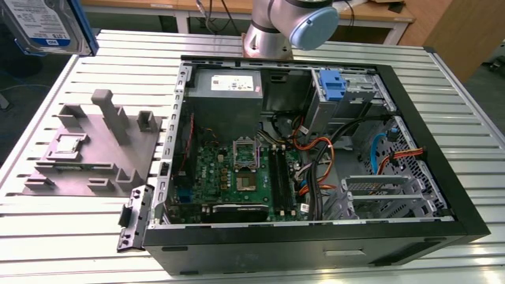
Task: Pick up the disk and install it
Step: 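Pick up the disk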
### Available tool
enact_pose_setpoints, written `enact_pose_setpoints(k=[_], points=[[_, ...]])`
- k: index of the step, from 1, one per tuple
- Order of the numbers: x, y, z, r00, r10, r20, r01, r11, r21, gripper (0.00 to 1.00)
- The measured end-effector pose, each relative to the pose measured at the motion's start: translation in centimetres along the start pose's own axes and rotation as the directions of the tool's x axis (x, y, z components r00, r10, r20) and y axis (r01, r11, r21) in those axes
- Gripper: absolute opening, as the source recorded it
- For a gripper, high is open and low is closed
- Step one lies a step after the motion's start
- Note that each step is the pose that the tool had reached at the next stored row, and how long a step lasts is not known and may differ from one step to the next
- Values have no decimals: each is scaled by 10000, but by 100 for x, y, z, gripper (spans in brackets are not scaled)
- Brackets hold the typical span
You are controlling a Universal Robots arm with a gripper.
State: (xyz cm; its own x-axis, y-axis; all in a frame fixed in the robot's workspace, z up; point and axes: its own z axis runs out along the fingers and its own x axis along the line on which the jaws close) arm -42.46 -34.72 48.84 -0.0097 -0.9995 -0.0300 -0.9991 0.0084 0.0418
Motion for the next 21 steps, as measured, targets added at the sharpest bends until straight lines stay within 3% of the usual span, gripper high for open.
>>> enact_pose_setpoints(k=[8, 16, 21], points=[[55, -1, -1, 10000, 1, -1, -1, 10000, 1, 37], [58, -1, -5, 10000, 2, -2, -2, 10000, -1, 37], [56, 1, -57, 10000, 2, 15, -2, 10000, 0, 37]])
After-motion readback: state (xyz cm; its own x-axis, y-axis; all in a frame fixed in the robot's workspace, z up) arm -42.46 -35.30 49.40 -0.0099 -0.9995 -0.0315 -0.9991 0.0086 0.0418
